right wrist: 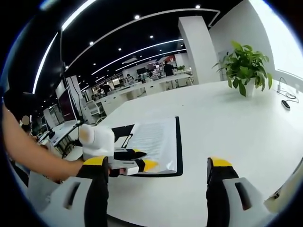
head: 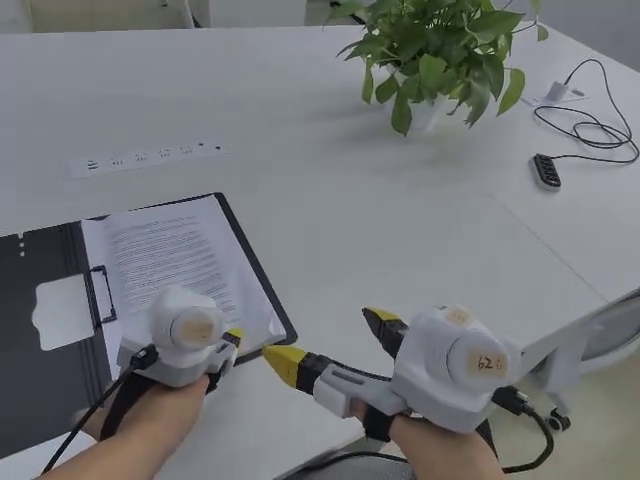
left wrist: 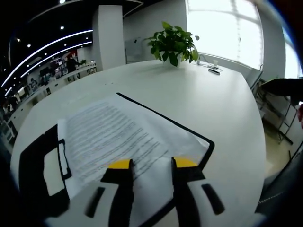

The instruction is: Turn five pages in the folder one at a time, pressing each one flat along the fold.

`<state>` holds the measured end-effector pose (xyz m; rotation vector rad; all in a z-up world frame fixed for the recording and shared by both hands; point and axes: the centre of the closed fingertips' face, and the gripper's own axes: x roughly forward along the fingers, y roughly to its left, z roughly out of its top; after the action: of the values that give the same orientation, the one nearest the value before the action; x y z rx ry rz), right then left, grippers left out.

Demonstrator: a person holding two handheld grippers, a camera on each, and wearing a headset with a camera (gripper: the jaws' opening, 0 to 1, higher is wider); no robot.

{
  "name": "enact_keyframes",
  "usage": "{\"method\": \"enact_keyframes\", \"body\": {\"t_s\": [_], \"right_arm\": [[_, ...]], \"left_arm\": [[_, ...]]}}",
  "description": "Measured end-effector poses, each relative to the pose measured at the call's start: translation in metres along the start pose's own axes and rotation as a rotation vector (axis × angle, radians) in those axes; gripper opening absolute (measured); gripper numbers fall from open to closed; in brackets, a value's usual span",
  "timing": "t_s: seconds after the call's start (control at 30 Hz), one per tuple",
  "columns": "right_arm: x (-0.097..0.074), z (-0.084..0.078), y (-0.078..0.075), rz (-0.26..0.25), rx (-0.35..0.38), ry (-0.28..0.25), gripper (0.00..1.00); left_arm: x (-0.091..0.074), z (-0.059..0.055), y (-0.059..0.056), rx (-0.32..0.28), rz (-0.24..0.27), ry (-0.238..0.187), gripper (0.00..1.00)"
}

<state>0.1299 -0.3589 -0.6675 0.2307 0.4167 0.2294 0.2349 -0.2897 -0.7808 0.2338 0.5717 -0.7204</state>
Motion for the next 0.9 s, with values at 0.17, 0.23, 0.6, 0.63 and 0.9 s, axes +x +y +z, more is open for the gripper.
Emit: {"method": "enact_keyframes", "body": {"t_s": [0.17, 0.23, 0.6, 0.63, 0.9], "right_arm": [[0.009, 0.000, 0.001, 0.011, -0.006, 0.012, 0.85], [0.014, -0.001, 0.000, 0.015, -0.011, 0.022, 0.84], [0.041, -0.013, -0.001, 0.039, -0.006, 0.104, 0.75], [0.045, -0.015, 0.000, 0.045, -0.006, 0.116, 0.73], [0.069, -0.026, 0.000, 0.061, 0.029, 0.173, 0.60]], "left_arm": [[-0.002, -0.001, 0.005, 0.015, 0.011, 0.003, 0.21], [-0.002, -0.001, 0.007, 0.030, 0.012, 0.001, 0.18], [-0.002, -0.001, 0.018, 0.050, 0.033, 0.003, 0.02], [-0.002, -0.001, 0.018, 0.018, 0.037, 0.002, 0.01], [-0.002, -0.001, 0.021, -0.053, 0.027, -0.009, 0.00]]}}
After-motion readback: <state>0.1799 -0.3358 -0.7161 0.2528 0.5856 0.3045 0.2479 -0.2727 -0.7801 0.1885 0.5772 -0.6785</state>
